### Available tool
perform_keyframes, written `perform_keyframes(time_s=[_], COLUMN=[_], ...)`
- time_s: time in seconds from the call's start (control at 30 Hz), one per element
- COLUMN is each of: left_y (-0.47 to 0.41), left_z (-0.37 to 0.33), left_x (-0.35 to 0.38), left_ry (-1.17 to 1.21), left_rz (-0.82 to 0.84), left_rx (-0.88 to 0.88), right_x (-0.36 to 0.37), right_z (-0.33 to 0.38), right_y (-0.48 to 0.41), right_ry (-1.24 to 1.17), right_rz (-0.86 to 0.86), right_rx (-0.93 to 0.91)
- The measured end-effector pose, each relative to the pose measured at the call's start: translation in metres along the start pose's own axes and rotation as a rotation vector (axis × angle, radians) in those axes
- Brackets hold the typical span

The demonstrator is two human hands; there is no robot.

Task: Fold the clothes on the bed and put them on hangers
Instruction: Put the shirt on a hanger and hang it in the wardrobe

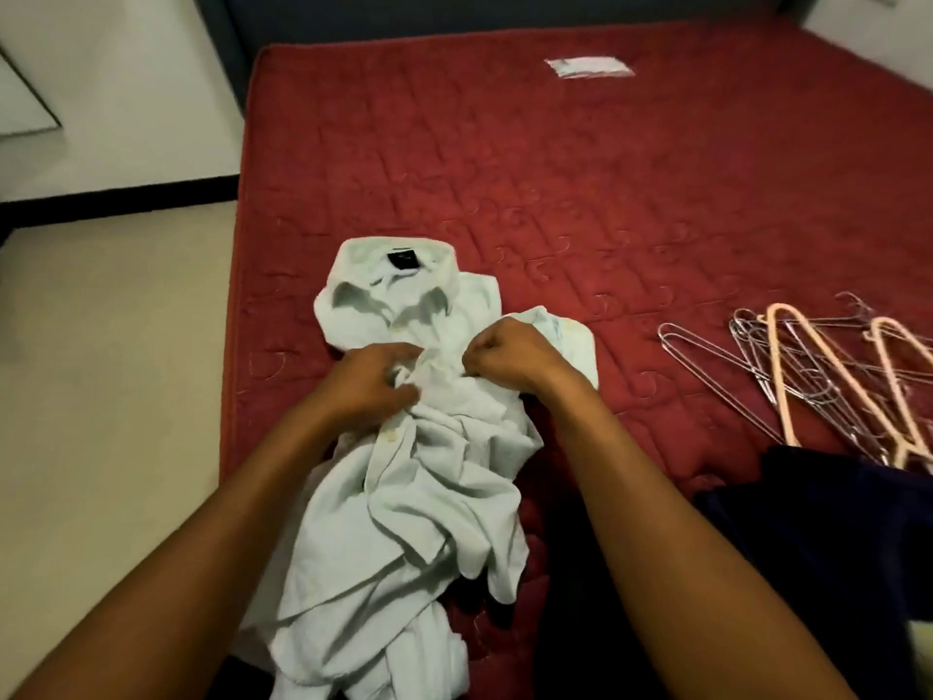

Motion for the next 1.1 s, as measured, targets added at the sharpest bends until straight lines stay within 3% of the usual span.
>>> perform_keyframes(time_s=[0.07,0.13,0.2,0.27,0.37,0.57,0.73,0.9,1.1], left_y=[-0.013,-0.028,-0.045,-0.061,-0.080,-0.101,-0.119,-0.147,-0.180], left_z=[-0.023,-0.046,-0.074,-0.103,-0.156,-0.215,-0.229,-0.233,-0.214], left_x=[-0.011,-0.021,-0.025,-0.023,-0.005,0.056,0.118,0.161,0.183], left_ry=[-0.243,-0.464,-0.706,-0.817,-0.695,-0.397,-0.345,-0.276,-0.218], left_rz=[0.279,0.448,0.438,0.242,0.045,0.218,0.283,0.270,0.104], left_rx=[-0.027,-0.074,-0.076,-0.029,0.129,0.361,0.377,0.410,0.196], right_x=[-0.007,-0.013,-0.029,-0.052,-0.090,-0.167,-0.228,-0.273,-0.276], right_z=[-0.007,-0.009,-0.009,-0.009,-0.020,-0.085,-0.151,-0.205,-0.217], right_y=[0.010,0.017,0.024,0.027,0.036,0.059,0.080,0.084,0.062], right_ry=[0.151,0.184,0.139,0.160,0.286,0.437,0.477,0.445,0.394], right_rz=[0.033,0.063,0.018,-0.083,-0.206,-0.340,-0.398,-0.484,-0.471], right_rx=[-0.013,-0.012,0.007,0.020,0.015,0.151,0.334,0.395,0.242])
Point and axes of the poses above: each hand's wrist, its own y-axis away from the middle knuckle, its own x-axis out of the palm, z = x × y, the point moved 1 cm from there along -y, towards the middle knuckle, and after that the axes turned 5 degrees about x, right-handed, at the moved point
